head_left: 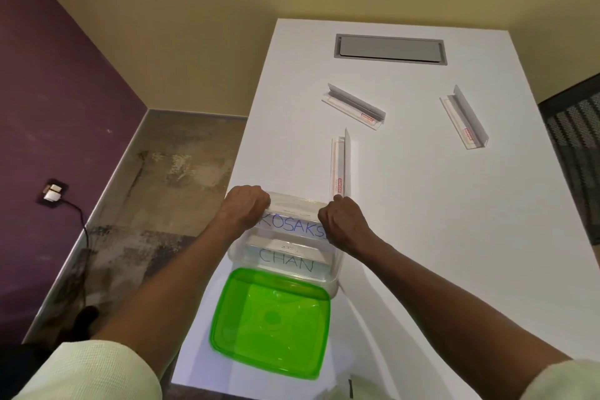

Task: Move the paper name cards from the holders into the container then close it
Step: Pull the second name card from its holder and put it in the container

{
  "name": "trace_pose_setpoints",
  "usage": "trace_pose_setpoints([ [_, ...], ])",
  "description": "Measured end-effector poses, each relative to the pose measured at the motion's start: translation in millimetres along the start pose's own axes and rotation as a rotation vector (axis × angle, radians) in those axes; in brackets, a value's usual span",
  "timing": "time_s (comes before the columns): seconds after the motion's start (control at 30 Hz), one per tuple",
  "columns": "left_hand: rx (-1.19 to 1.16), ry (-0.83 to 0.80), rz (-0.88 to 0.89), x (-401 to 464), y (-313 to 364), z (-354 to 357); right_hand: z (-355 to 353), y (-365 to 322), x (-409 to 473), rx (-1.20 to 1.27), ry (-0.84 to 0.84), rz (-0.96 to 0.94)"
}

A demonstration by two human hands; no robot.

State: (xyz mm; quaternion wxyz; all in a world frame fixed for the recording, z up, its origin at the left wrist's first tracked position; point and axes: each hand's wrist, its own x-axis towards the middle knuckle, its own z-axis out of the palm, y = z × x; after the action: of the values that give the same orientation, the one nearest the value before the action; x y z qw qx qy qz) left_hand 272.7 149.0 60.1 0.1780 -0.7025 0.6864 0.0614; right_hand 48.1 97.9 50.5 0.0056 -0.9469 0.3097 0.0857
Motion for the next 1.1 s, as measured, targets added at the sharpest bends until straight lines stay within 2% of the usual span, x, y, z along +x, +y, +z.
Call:
trace_pose_setpoints([
  [0.23, 0.117, -0.019, 0.06, 5, 10, 13, 5, -8, 3, -0.088, -0.026, 0.014],
  [0.43, 0.146, -0.001, 0.059, 5, 16, 17, 9, -16, 1, -0.072, -0.083, 0.028],
  [1.1, 0.082, 0.041, 0.031, 7, 19, 41, 9, -24, 10, -0.109, -0.167, 0.004],
])
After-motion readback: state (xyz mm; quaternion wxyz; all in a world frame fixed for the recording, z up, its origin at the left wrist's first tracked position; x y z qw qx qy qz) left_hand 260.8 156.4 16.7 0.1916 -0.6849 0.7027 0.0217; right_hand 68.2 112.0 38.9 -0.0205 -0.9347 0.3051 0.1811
